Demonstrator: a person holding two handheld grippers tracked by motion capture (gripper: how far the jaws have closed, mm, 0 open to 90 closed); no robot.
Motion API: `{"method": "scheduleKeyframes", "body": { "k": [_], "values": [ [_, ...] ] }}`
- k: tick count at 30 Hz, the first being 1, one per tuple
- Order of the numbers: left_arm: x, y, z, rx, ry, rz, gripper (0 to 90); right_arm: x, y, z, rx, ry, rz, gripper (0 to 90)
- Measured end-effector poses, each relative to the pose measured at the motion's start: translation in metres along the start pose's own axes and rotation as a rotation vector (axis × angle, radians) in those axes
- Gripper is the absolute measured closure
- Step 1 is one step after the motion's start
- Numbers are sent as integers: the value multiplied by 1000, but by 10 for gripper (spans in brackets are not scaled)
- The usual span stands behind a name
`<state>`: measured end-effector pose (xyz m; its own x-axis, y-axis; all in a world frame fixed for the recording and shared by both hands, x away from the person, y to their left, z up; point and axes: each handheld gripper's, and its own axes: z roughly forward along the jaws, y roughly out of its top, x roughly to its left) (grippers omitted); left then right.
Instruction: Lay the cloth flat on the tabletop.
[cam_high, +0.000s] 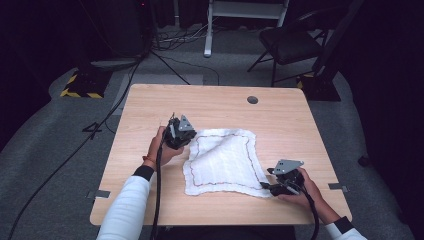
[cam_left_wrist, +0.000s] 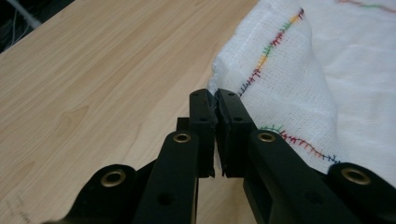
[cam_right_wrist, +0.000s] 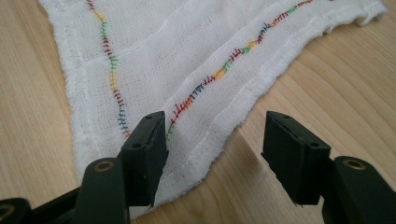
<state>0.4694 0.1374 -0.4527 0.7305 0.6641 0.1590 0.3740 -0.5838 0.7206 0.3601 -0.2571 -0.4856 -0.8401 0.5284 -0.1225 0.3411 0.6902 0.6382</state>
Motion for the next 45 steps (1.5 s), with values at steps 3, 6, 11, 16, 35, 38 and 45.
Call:
{"method": "scheduleKeyframes", "body": {
  "k": [3,6,11,16,35,38,45],
  "values": [
    [11,-4,4,23,21,-28,854,-1,-5,-4,3,-2,6,399],
    [21,-9,7,43,39,-62,839,-2,-9,-8,7,-2,18,395],
    [26,-14,8,59,63,-124,604,-3,-12,-13,-21,-19,2,382],
    [21,-13,7,48,40,-132,482,-19,2,-18,-90,-66,47,397],
    [20,-23,32,141,8,-140,356,-103,76,61,-66,-134,193,446],
    [22,-25,33,137,13,-152,321,-107,80,71,-48,-143,212,451],
    [26,-28,35,130,-12,-194,281,-116,80,87,4,-161,252,461]
  ]
}}
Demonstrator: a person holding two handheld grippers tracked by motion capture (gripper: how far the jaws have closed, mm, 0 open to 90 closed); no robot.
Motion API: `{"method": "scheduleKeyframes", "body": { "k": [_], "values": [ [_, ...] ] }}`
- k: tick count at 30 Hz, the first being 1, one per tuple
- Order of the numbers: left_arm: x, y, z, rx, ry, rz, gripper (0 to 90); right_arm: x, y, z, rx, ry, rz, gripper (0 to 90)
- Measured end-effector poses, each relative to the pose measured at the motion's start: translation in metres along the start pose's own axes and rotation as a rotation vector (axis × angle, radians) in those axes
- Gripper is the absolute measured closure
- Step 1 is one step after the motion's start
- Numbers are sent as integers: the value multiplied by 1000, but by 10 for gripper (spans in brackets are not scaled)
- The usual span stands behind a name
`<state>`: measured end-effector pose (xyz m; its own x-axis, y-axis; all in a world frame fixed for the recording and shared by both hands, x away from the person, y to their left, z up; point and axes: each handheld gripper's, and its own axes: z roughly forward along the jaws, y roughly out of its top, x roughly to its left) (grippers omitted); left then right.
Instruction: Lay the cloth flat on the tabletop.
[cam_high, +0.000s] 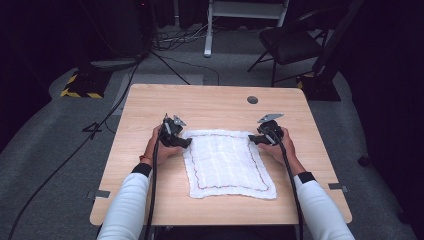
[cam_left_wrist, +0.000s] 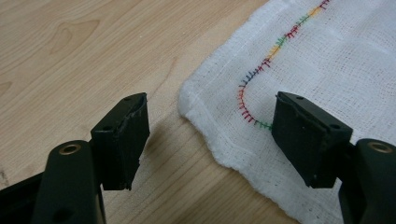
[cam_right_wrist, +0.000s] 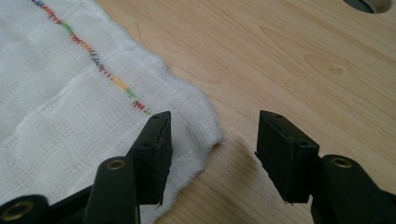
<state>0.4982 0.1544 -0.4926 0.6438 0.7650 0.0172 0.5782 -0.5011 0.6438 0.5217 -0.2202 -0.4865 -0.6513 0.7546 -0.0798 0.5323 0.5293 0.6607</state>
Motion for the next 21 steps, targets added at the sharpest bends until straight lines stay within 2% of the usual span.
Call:
{"method": "scheduleKeyframes", "body": {
  "k": [2,6,10,13,15,17,18,19,21],
  "values": [
    [1,0,1,-6,-2,0,280,-1,0,1,2,-10,1,466],
    [0,4,6,-17,-13,-5,281,-6,2,2,13,-66,5,469],
    [-3,12,16,-35,-32,-16,276,-15,2,2,24,-163,-4,466],
    [-7,20,22,-32,-36,-14,260,-19,1,2,24,-222,-20,466],
    [-11,22,23,-33,-13,2,253,-21,0,1,29,-241,-25,460],
    [-14,23,22,-27,3,11,252,-22,-2,-5,-2,-217,7,453],
    [-13,22,21,-21,4,15,242,-23,-3,-10,-32,-178,40,437],
    [-11,21,20,-19,0,7,235,-21,-3,-17,-71,-132,51,438],
    [-7,19,20,-17,-4,-11,208,-11,-5,-29,-130,-75,30,438]
  ]
}}
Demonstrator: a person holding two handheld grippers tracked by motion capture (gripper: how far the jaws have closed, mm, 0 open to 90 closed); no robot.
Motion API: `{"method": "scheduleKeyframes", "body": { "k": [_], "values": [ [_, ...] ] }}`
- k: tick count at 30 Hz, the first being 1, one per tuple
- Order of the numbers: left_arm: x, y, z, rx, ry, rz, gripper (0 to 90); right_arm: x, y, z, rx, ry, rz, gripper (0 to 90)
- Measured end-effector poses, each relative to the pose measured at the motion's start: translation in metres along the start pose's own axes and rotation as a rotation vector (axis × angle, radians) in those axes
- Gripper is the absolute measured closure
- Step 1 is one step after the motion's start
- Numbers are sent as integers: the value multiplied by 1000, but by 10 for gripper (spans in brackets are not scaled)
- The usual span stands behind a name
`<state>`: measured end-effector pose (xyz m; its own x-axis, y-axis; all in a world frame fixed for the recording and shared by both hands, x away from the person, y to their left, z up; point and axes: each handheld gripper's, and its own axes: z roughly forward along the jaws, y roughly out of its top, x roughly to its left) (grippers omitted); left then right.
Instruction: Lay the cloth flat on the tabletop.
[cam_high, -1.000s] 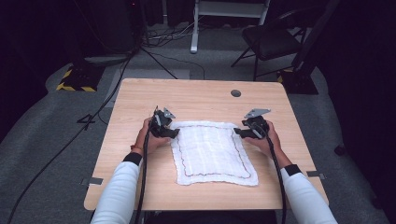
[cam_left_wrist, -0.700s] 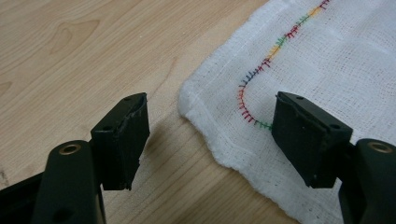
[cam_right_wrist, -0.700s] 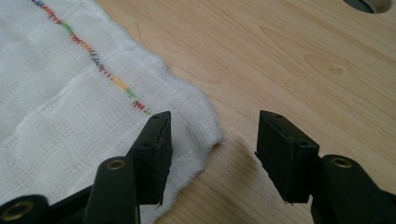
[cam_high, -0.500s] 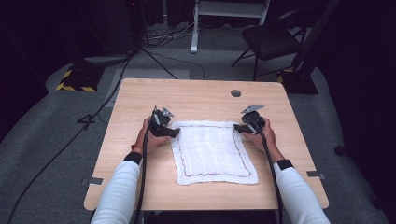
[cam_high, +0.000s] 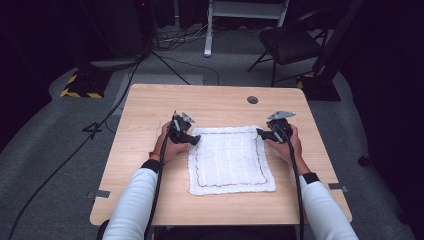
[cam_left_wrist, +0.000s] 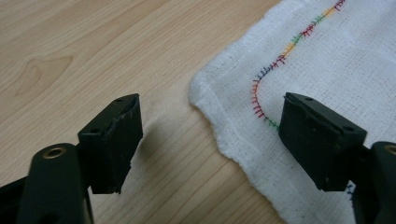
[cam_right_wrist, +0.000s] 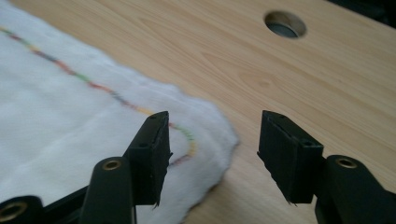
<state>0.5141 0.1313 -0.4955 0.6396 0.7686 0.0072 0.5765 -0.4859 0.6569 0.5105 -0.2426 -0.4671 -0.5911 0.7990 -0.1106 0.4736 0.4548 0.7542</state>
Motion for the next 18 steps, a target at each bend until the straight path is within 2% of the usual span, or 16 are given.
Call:
{"method": "scheduleKeyframes", "body": {
  "k": [4,5,7,8,13,15,18],
  "values": [
    [6,-5,0,-9,-19,-35,172,36,2,-20,-32,136,-98,423],
    [6,-6,0,-17,-17,-38,174,49,2,-23,-36,178,-122,419],
    [5,-8,0,-33,-19,-39,174,78,2,-28,-35,237,-204,420],
    [6,-9,0,-40,-23,-39,173,97,1,-30,-40,283,-244,427],
    [7,-10,0,-50,-28,-32,169,162,0,-31,-31,452,-356,436],
    [7,-10,0,-50,-27,-31,169,185,-1,-30,-24,498,-406,437],
    [6,-10,0,-50,-27,-30,172,212,-2,-27,-19,568,-428,435]
  ]
}}
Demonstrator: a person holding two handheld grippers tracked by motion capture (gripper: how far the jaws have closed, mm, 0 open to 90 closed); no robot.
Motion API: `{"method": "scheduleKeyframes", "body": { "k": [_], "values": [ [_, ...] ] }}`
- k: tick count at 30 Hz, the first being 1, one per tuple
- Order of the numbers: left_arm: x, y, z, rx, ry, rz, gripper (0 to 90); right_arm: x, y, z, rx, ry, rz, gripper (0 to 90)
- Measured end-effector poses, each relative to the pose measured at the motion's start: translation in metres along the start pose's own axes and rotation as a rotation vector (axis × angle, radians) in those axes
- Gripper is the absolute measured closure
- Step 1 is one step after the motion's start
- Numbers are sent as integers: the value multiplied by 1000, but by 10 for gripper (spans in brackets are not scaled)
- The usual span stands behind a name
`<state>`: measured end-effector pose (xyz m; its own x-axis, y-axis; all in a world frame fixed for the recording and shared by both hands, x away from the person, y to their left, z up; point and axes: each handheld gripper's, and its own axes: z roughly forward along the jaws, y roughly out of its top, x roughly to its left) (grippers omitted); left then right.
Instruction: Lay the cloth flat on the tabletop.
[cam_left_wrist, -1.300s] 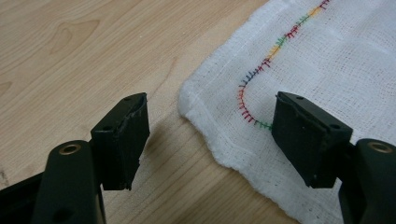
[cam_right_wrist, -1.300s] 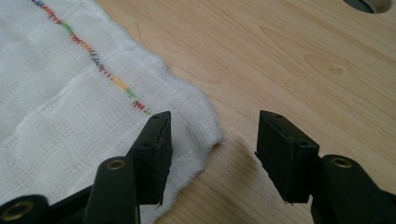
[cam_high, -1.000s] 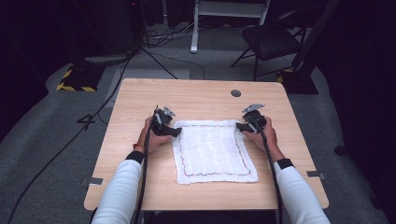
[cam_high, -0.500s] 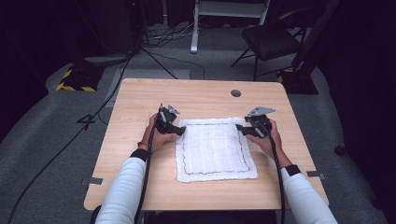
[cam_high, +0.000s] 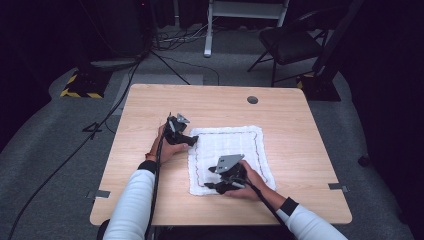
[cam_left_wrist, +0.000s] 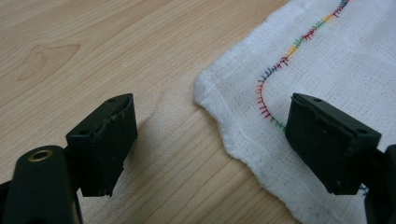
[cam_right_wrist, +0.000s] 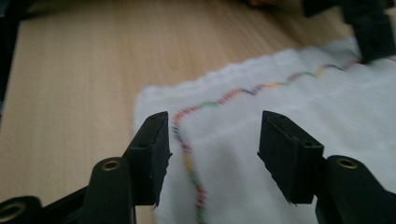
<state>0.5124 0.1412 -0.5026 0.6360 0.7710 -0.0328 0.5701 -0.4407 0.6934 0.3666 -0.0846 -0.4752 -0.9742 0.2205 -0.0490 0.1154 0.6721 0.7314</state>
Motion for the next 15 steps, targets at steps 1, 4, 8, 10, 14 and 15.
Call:
{"method": "scheduleKeyframes", "body": {
  "k": [1,4,8,10,14,15],
  "values": [
    [0,0,0,0,0,0,172,5,2,5,3,16,-3,432],
    [0,0,0,0,0,-2,172,17,5,19,23,36,-27,430],
    [-1,0,0,-1,2,-4,173,21,6,31,36,39,-29,430],
    [0,0,0,-1,2,-3,173,22,7,35,33,34,-27,428],
    [0,0,0,-3,-1,4,177,23,7,37,28,24,-24,461],
    [0,0,-1,-3,-11,15,189,24,7,37,26,25,-21,495]
  ]
}}
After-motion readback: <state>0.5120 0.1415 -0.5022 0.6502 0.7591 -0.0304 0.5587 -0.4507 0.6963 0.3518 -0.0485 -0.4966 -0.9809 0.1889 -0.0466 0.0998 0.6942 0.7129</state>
